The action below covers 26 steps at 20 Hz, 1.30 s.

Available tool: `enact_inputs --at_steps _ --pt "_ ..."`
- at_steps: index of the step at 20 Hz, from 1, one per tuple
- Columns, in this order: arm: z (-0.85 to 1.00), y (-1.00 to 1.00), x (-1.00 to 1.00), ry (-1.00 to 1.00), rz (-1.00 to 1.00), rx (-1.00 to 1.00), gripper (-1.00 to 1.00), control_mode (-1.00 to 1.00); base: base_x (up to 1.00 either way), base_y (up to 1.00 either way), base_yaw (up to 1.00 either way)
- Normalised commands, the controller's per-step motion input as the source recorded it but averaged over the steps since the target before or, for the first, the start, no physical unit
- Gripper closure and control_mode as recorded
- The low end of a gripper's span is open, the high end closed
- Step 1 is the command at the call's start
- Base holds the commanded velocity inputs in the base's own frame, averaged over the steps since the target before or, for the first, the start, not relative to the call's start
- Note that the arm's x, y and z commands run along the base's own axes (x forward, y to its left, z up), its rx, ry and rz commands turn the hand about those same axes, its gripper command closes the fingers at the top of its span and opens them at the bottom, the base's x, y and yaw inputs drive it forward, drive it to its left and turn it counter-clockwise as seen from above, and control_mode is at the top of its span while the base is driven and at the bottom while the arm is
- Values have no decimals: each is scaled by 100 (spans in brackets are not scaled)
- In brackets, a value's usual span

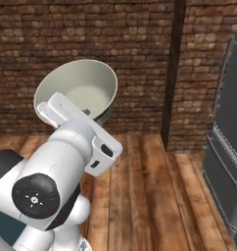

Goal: Pick up the bowls from the cabinet and place each bowl in front of a stool on the dining counter.

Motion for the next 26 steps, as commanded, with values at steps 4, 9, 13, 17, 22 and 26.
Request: enact_inputs --at_steps 4,9,13,17,22,26 --pt "0 0 0 0 0 0 100 100 100 11 30" --pt "0 0 0 0 0 0 100 100 100 -5 34" --pt "0 0 0 0 0 0 100 100 100 -9 39" --pt "0 0 0 0 0 0 100 100 100 0 65" --pt "0 0 0 0 0 0 100 100 100 0 72" --pt "0 0 0 0 0 0 100 100 100 0 73"
